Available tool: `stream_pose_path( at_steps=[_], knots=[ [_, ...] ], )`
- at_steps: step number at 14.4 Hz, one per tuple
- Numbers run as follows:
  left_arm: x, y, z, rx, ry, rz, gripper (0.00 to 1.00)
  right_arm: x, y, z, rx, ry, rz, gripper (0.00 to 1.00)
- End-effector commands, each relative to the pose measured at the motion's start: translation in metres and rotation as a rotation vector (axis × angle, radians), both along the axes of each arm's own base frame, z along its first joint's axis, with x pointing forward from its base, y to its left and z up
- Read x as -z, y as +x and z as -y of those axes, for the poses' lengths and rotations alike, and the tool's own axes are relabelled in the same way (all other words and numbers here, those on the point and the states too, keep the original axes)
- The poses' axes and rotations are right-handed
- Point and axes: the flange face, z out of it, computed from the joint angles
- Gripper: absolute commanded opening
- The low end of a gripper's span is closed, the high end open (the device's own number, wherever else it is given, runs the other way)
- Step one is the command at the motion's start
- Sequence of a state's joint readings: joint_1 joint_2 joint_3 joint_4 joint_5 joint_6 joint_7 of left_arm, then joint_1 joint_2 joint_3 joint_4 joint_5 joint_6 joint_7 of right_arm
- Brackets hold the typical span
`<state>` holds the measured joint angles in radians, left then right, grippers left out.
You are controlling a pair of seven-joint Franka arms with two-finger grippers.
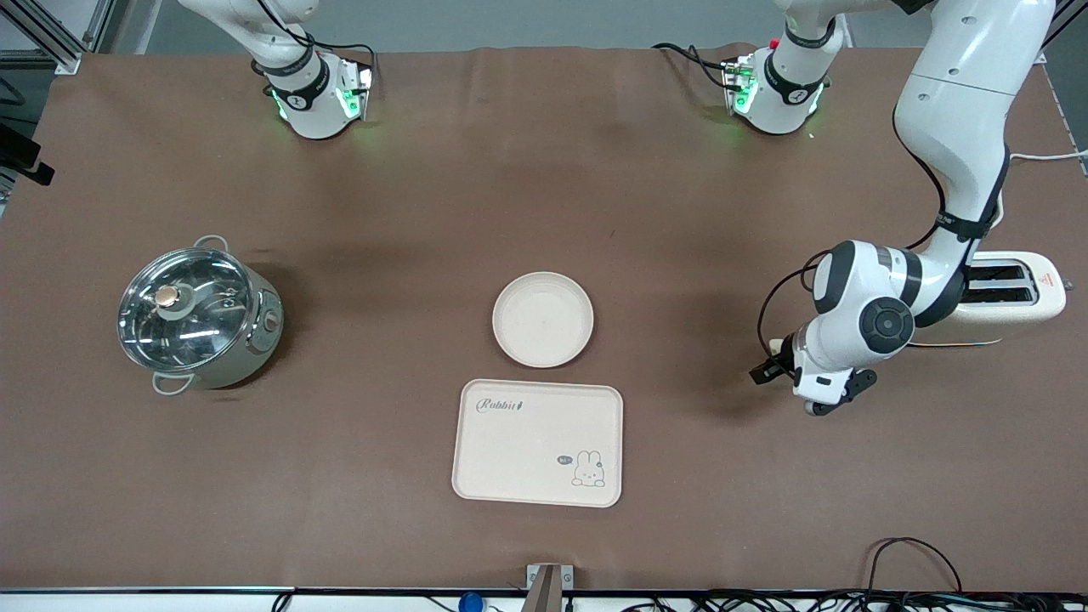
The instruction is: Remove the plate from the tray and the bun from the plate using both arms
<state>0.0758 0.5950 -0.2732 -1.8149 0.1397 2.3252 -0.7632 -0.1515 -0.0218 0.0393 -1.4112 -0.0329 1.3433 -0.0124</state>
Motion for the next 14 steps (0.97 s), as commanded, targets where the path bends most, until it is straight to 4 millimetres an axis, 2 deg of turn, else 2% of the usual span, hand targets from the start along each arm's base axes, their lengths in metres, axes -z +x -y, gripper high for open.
stream_pose_path(
  at_steps=[1, 4, 5, 7, 10, 11, 12, 13, 14],
  knots=[
    [-0.034, 0.007, 0.006, 0.005, -0.003, 0.050, 1.00, 0.001, 0.002, -0.013, -0.028, 0.008, 0.012, 1.00],
    [-0.076, 0.015, 0.005, 0.006, 0.005, 0.098, 1.00, 0.019, 0.008, -0.012, -0.028, 0.010, 0.004, 1.00],
    [-0.103, 0.019, 0.001, 0.017, 0.016, 0.111, 1.00, 0.025, 0.009, -0.012, -0.027, 0.015, 0.000, 1.00],
    [-0.164, 0.021, -0.002, 0.061, 0.043, 0.116, 1.00, 0.026, 0.009, -0.013, -0.029, 0.022, 0.001, 1.00],
    [-0.276, 0.015, -0.012, 0.191, 0.079, 0.140, 1.00, 0.027, 0.009, -0.012, -0.026, 0.023, -0.001, 1.00],
    [-0.314, 0.011, -0.021, 0.251, 0.087, 0.119, 1.00, 0.027, 0.009, -0.010, -0.022, 0.024, -0.004, 1.00],
    [-0.339, 0.005, -0.025, 0.309, 0.090, 0.087, 1.00, 0.028, 0.008, -0.010, -0.022, 0.024, -0.008, 1.00],
    [-0.355, -0.005, -0.029, 0.367, 0.092, 0.042, 1.00, 0.028, 0.008, -0.010, -0.022, 0.024, -0.008, 1.00],
    [-0.384, -0.020, -0.033, 0.408, 0.100, 0.058, 1.00, 0.029, 0.009, -0.010, -0.022, 0.024, -0.007, 1.00]
  ],
)
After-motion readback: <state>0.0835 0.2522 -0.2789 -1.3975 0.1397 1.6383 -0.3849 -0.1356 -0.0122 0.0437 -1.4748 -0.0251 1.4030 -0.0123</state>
